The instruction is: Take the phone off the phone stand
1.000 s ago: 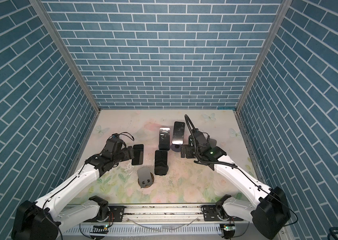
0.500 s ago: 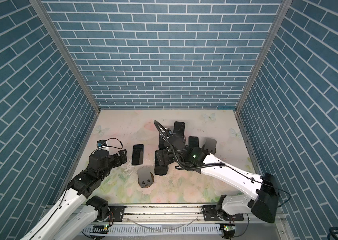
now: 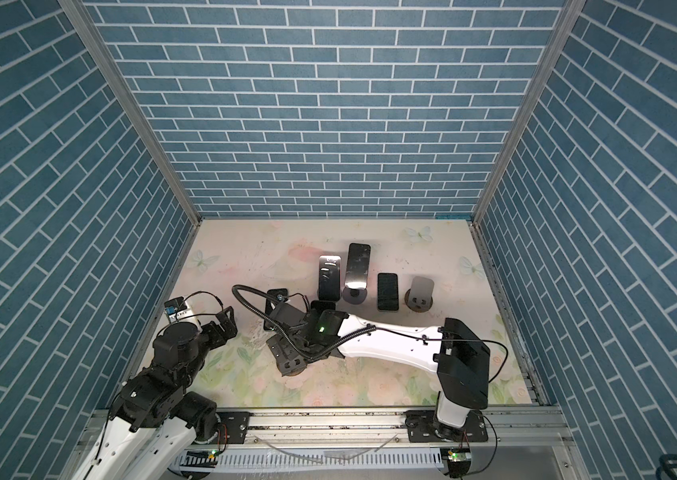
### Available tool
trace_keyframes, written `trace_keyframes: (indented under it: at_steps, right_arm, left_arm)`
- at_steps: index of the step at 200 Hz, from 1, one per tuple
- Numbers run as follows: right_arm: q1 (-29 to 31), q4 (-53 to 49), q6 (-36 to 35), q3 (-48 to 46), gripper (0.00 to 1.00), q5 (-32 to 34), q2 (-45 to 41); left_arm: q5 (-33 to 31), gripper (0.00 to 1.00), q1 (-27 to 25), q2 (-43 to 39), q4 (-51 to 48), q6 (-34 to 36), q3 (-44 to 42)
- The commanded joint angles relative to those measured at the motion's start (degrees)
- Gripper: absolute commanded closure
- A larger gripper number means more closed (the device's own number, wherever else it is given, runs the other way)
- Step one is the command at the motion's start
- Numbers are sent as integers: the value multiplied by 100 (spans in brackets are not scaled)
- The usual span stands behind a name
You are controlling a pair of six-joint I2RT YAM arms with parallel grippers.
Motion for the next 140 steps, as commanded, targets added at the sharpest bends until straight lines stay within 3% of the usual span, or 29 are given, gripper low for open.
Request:
trace_keyframes:
  at_steps: [1,140]
  right_arm:
    - [80,-140,196,434,1,82,192]
    - [109,-485,923,988,3,-234,1183]
  left_arm:
    - [-197,1,36,-182,-563,-80,-10]
    - [-629,1,34,-1053,-1118,-451,2]
